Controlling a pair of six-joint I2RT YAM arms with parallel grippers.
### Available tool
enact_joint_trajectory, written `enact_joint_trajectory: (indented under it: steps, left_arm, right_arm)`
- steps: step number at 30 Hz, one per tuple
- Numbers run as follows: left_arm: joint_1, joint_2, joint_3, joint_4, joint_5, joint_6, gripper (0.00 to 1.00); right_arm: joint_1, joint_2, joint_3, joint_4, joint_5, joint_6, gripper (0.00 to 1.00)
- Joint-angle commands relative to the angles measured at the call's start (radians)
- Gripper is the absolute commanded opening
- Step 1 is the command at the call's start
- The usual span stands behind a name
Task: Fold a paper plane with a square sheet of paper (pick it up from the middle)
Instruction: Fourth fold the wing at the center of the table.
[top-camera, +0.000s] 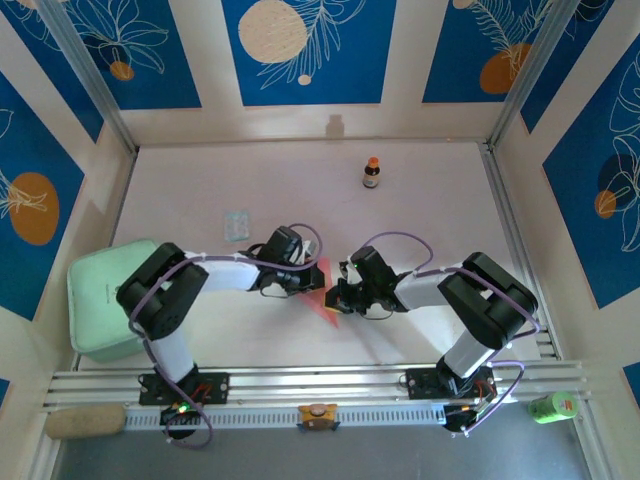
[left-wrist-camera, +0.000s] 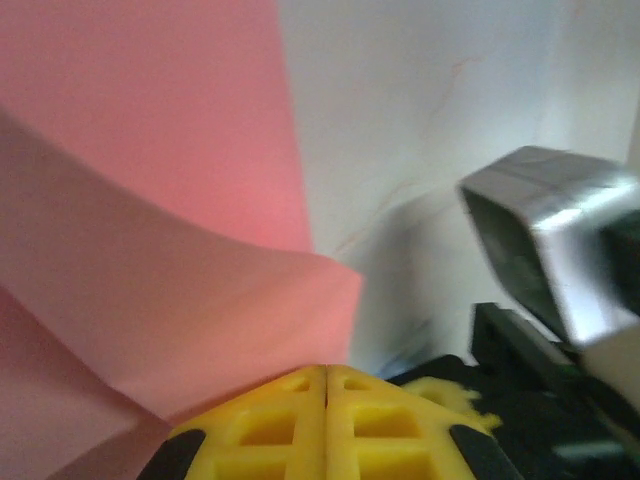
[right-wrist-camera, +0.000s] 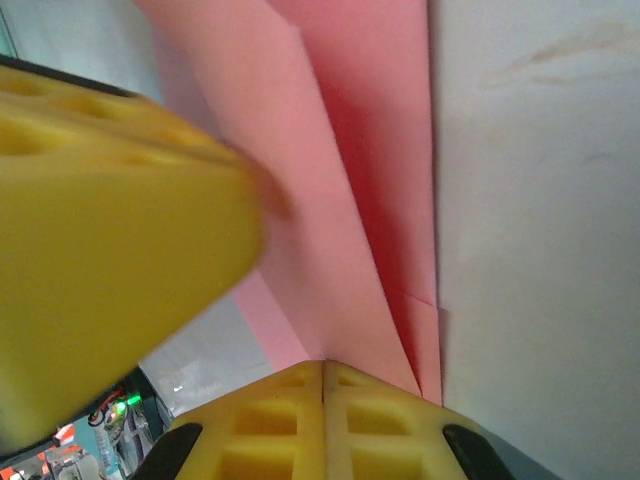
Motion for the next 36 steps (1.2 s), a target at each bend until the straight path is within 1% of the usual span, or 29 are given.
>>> enact_joint_trajectory:
  steps: [1,6,12,17,22,31,34,36]
  left_arm:
    - [0.016,0.055,-0.004,-0.008,-0.022,-0.015,0.00]
    - [0.065,0.096,0.003,0.010,-0.040,-0.006,0.00]
    - [0.133,0.121,0.057,-0.042,-0.044,0.039,0.00]
    - [0.181,0.139,0.090,-0.060,-0.035,0.050,0.00]
    - [0.214,0.158,0.116,-0.069,-0.027,0.058,0.00]
    - [0.280,0.156,0.133,-0.118,-0.065,0.096,0.00]
    - [0.283,0.132,0.129,-0.098,-0.057,0.093,0.00]
    - [0.286,0.132,0.150,-0.116,-0.050,0.101,0.00]
  right_arm:
    - [0.007,0.044,-0.042,-0.139,0.011,-0.023,0.00]
    - [0.007,0.048,-0.037,-0.172,0.016,-0.043,0.00]
    - [0.007,0.047,-0.042,-0.183,0.025,-0.054,0.00]
    - [0.004,0.048,-0.042,-0.179,0.022,-0.055,0.00]
    - [0.000,0.047,-0.042,-0.178,0.015,-0.058,0.00]
    - [-0.023,0.051,-0.047,-0.177,-0.011,-0.086,0.00]
    - [-0.034,0.062,-0.041,-0.183,-0.035,-0.109,0.00]
    - [-0.040,0.068,-0.035,-0.190,-0.045,-0.119,0.00]
